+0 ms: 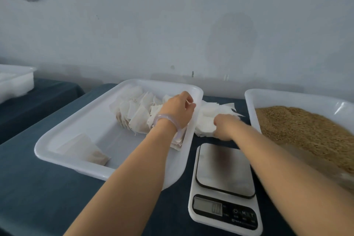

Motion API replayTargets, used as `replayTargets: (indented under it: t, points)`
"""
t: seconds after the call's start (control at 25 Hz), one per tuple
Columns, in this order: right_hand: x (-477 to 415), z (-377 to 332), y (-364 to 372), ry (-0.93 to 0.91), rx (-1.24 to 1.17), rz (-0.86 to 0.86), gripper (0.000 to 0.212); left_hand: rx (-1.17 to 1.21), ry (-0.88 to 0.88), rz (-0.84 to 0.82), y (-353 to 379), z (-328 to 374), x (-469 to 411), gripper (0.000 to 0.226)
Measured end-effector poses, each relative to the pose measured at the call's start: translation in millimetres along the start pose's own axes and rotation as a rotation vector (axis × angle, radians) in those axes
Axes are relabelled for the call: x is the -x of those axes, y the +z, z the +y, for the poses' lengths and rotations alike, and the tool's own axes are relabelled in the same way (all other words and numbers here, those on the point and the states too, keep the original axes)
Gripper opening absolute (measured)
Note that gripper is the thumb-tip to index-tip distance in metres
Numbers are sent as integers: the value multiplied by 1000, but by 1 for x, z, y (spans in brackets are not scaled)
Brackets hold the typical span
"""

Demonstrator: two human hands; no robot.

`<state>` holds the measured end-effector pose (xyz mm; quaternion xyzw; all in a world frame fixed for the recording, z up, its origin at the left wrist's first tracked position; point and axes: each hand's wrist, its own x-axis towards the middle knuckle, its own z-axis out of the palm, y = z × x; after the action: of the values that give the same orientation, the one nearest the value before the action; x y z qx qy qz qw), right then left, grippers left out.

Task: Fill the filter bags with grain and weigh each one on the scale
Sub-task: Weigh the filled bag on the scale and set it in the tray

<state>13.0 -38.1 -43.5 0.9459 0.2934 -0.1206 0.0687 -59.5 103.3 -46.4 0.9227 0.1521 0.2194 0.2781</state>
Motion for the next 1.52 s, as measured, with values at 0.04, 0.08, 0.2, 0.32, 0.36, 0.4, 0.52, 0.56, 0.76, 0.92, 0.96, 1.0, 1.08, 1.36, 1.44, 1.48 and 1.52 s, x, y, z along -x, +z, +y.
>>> replayTargets:
  t: [0.04, 0.08, 0.2, 0.32, 0.36, 0.4, 0.52, 0.56, 0.76, 0.92, 0.96, 1.0, 1.08, 1.36, 1.44, 1.48, 1.52]
  points:
    - [-11, -2, 5, -13, 32, -37, 34, -12, 37, -8, 1, 0, 1, 8]
    - [-20, -3, 10, -24, 35, -53, 35, -24, 62, -10, 2, -1, 1, 8]
    - [-30, -2, 23, -18, 68, 5, 32, -11, 95, -20, 2, 0, 1, 7]
    - [-30, -5, 27, -8, 105, 158, 24, 19, 96, -43, 2, 7, 3, 12]
    - [-32, -5, 27, -2, 94, 167, 22, 18, 98, -55, 1, 9, 5, 12]
    - [-34, -5, 26, 10, 72, 144, 21, 16, 97, -68, 0, 10, 6, 12]
    - [-34, -2, 19, 34, 1, 16, 23, 32, 64, -94, -6, 13, 9, 15]
    - [-32, 0, 14, 44, -30, 46, 24, 33, 51, -104, -7, 15, 10, 16]
    - [0, 13, -21, 66, -216, 403, 25, 28, 97, -95, -9, 23, 14, 23]
    - [18, 41, -24, -139, -235, 620, 22, 20, 385, -32, -9, 33, 20, 54]
    - [21, 46, -19, -237, -233, 655, 19, -11, 437, -62, -8, 37, 21, 64]
    - [25, 49, -15, -340, -254, 703, 17, -49, 458, -107, -7, 42, 23, 67]
    - [33, 53, -10, -470, -350, 790, 13, -25, 396, -190, -4, 50, 26, 55]
    - [31, 88, 8, -202, -984, 788, 66, 456, 172, -170, -2, 54, 29, 22]
    - [30, 92, 9, -189, -1091, 693, 74, 537, 103, -203, -2, 57, 29, 22]
    - [31, 93, 7, -182, -1150, 659, 75, 567, 72, -222, -1, 57, 28, 28]
    - [31, 93, 7, -178, -1205, 628, 72, 579, 44, -237, 0, 56, 27, 38]
